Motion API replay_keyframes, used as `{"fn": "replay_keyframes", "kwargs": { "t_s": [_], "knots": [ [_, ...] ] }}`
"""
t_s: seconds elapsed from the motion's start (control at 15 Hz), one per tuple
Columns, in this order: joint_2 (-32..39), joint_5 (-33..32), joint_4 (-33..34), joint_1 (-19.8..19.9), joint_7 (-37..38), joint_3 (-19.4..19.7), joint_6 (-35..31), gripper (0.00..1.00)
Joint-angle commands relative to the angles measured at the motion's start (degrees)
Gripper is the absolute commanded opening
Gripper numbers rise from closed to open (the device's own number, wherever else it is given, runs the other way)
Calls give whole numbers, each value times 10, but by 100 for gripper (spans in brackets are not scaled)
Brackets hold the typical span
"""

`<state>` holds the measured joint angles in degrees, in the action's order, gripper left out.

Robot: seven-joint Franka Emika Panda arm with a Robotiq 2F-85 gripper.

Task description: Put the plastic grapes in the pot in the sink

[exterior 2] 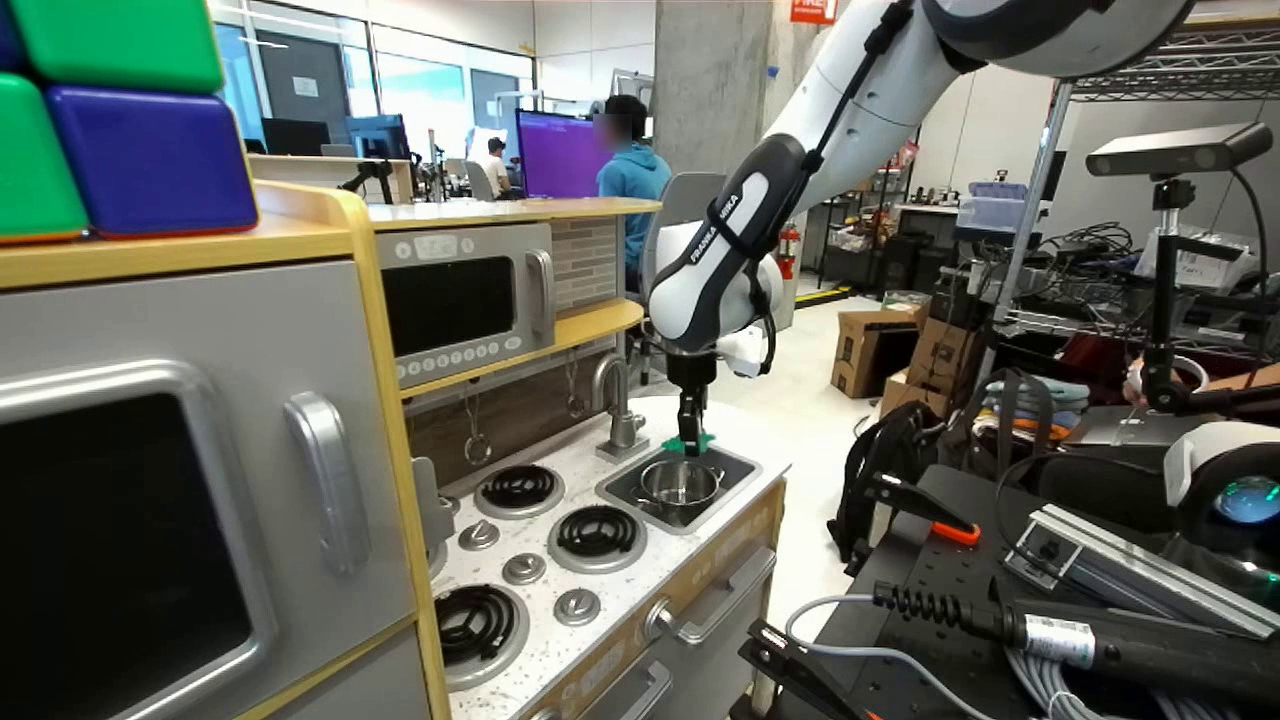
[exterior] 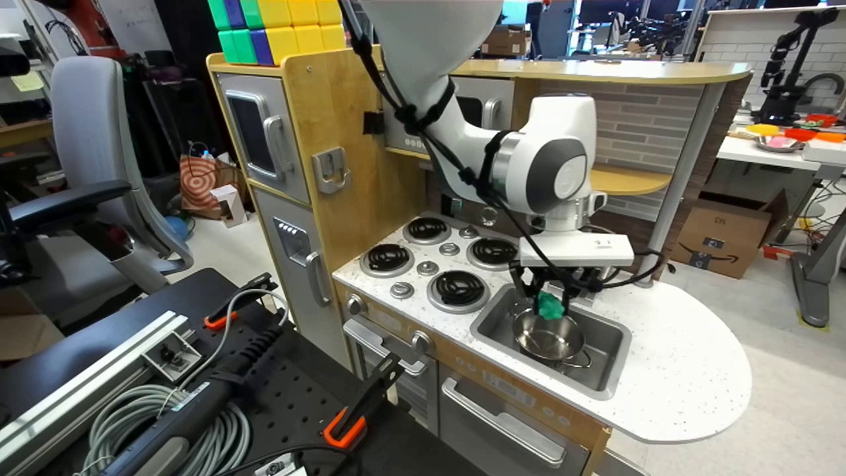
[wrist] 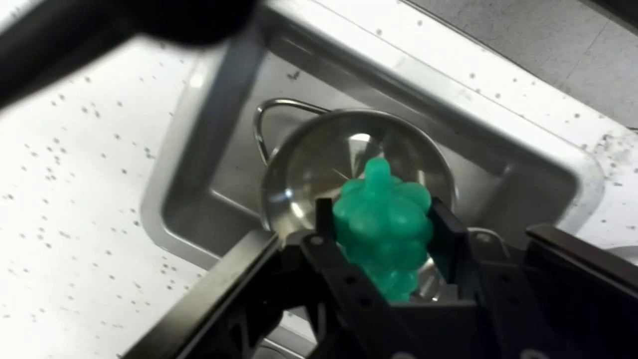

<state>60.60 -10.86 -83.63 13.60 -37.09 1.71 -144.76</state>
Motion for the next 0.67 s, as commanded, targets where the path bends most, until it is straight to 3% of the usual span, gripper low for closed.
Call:
{"fn": "replay_keyframes", "kwargs": {
  "t_s": [0.0,0.6],
  "knots": [
    [35,8,86,3,43,12,77,22],
    [154,45,269,6,120,-11,229,22]
  ]
}}
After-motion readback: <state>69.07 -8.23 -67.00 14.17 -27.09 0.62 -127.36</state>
